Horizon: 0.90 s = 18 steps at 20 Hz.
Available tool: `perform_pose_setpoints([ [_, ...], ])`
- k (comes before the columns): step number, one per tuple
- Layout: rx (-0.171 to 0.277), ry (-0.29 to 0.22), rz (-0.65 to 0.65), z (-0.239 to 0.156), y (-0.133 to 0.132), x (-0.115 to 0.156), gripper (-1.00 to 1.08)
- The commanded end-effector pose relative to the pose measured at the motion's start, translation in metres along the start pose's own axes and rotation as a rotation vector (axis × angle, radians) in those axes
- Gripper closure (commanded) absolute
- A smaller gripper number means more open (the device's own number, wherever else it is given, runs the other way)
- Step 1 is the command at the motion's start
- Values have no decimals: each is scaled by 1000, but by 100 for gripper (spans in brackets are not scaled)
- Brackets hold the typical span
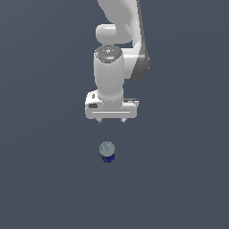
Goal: Pick up the object and move it to a goal position.
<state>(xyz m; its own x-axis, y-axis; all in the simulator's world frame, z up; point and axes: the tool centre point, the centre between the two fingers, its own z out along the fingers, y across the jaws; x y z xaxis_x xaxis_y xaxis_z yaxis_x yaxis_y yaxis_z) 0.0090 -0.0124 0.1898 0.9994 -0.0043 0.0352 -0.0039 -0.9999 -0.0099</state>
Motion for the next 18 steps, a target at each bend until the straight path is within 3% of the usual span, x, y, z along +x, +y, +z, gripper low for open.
perform_pose_setpoints([
  [1, 0, 0, 0, 0, 0, 0, -92],
  [10, -2, 13, -81, -5, -29, 1, -92],
  [18, -1, 12, -72, -4, -28, 2, -92],
])
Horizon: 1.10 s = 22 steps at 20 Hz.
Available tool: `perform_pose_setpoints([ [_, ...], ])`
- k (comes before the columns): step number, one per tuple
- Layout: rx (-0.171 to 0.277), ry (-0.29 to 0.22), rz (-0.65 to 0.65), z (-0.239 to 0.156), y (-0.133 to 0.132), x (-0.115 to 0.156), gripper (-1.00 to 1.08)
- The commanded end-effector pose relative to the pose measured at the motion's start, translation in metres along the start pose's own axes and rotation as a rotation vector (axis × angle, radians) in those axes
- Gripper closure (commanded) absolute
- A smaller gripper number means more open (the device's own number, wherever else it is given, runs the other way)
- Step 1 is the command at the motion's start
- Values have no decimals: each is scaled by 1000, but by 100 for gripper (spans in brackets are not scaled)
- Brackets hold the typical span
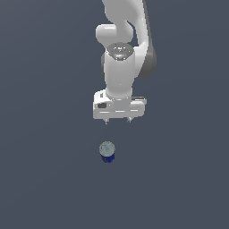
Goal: Pick up the object and move it to a goal position.
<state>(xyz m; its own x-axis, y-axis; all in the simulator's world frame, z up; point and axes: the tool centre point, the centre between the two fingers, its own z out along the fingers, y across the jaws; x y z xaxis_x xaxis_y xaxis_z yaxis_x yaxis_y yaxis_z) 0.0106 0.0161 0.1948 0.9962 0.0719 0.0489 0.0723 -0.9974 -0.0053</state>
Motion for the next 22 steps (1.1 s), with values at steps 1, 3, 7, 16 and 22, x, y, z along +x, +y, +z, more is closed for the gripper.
perform_pose_setpoints([
  [1, 0, -1, 11, 1, 1, 2, -92],
  [3, 1, -3, 29, 3, 3, 5, -92],
  [7, 1, -8, 83, 9, 8, 14, -92],
  [16, -2, -26, 295, 36, 30, 46, -92],
  [22, -10, -38, 439, 57, 45, 65, -92],
])
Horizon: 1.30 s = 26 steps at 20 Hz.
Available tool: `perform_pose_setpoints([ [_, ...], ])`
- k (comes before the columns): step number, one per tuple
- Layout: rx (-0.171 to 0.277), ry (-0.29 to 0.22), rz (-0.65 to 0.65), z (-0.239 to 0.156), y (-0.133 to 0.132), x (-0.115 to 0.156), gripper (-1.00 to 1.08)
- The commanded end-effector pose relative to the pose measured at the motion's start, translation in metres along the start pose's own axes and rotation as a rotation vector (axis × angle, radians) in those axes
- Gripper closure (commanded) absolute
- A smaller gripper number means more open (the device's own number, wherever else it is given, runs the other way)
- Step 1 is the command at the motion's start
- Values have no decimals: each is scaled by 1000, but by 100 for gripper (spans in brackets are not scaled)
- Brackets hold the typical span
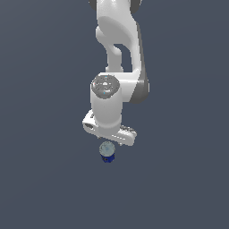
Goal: Pick up the object and move it to a goal position.
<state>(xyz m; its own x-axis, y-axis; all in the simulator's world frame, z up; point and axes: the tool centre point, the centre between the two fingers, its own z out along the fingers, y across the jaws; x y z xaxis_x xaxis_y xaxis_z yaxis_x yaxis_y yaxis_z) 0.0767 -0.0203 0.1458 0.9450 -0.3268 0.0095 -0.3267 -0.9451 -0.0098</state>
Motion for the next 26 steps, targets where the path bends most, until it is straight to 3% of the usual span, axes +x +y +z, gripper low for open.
perform_pose_setpoints([
  [1, -3, -3, 52, 7, 2, 9, -92],
  [8, -9, -8, 134, 20, 5, 21, -92],
  [16, -10, -9, 142, 25, 6, 22, -92],
  [26, -11, -9, 147, 71, 7, 21, -92],
])
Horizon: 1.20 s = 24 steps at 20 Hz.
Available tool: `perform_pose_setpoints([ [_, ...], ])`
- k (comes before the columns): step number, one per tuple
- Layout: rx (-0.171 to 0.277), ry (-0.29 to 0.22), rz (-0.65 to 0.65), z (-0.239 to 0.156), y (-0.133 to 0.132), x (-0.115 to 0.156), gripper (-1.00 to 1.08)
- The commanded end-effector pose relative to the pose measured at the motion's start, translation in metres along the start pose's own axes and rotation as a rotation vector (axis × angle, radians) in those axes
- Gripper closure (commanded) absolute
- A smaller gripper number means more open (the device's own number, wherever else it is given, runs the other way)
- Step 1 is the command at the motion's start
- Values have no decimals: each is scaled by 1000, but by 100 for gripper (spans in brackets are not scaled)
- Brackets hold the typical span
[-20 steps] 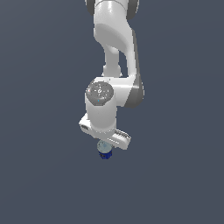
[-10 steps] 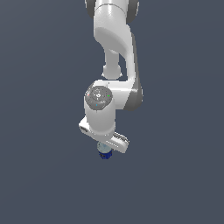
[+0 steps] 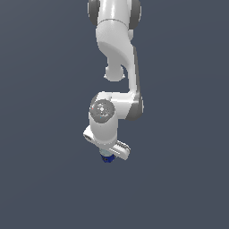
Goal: Pick up the object and move it to a goal position.
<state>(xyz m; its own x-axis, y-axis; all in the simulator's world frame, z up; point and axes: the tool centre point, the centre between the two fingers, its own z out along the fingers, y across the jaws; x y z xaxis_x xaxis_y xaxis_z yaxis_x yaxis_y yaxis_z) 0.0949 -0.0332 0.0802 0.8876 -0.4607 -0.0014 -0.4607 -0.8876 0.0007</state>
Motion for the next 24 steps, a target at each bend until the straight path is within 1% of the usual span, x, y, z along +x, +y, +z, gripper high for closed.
perform_pose_setpoints([
  [1, 1, 1, 1, 7, 0, 0, -92],
  [6, 1, 1, 1, 6, -1, 2, -92],
  [7, 1, 1, 1, 6, -1, 2, 108],
  [19, 0, 0, 1, 7, -1, 1, 108],
  [24, 0, 0, 1, 6, -2, -6, 108],
])
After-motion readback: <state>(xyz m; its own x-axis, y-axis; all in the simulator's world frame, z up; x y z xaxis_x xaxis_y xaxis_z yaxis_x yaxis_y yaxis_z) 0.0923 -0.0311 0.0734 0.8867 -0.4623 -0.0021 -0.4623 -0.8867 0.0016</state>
